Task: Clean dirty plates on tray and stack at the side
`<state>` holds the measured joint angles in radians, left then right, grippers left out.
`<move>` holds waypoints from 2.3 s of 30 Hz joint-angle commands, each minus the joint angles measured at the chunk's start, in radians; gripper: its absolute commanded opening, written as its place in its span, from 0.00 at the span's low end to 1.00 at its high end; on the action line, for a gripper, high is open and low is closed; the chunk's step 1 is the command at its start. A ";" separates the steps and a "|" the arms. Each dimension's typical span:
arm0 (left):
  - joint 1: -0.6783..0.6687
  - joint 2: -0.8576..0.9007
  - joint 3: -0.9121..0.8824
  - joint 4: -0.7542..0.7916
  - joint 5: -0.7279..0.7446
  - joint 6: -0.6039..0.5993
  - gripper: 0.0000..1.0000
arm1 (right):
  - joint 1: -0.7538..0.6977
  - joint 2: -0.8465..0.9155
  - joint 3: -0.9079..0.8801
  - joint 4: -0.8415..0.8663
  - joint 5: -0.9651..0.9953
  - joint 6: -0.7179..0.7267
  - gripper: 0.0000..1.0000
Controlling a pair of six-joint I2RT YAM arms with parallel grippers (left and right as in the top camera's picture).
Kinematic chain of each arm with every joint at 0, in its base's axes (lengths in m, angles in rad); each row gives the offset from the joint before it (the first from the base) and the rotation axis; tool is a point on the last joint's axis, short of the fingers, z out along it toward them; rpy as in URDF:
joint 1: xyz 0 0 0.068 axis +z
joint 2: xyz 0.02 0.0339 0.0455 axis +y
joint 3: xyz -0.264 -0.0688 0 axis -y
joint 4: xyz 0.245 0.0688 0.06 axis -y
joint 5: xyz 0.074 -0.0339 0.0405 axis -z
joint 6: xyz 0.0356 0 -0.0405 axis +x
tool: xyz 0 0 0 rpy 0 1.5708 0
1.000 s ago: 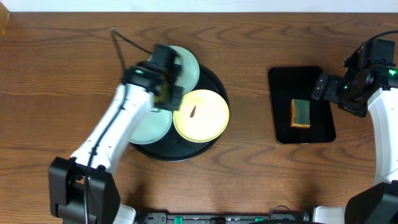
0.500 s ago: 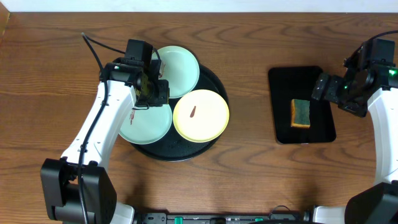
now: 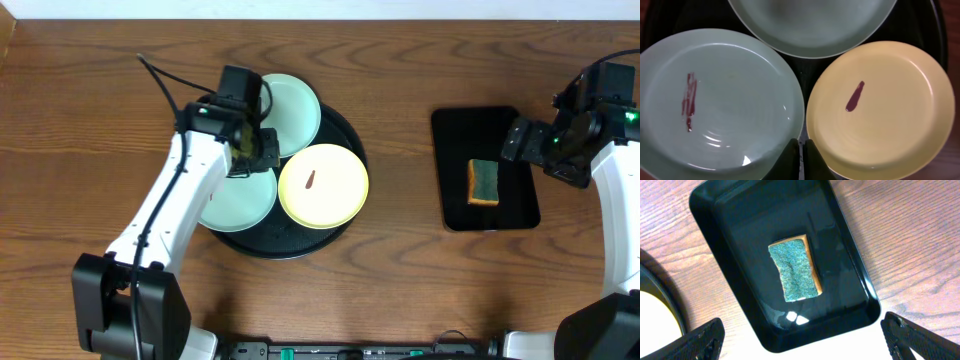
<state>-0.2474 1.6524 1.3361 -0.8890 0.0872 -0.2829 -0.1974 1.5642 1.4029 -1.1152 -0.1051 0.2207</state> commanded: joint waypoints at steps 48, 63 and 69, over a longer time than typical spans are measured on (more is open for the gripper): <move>-0.038 0.008 -0.003 -0.015 -0.125 -0.042 0.49 | -0.020 0.000 -0.003 0.004 -0.200 -0.229 0.01; -0.029 0.008 -0.003 -0.007 -0.154 -0.046 0.63 | 0.025 0.000 -0.003 -0.003 -0.401 -0.266 0.35; 0.062 0.000 -0.003 -0.008 -0.155 -0.116 0.72 | 0.247 0.002 -0.003 0.051 -0.236 -0.165 0.59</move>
<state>-0.2344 1.6524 1.3361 -0.8928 -0.0456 -0.3634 -0.0425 1.5642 1.4029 -1.0801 -0.4118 -0.0109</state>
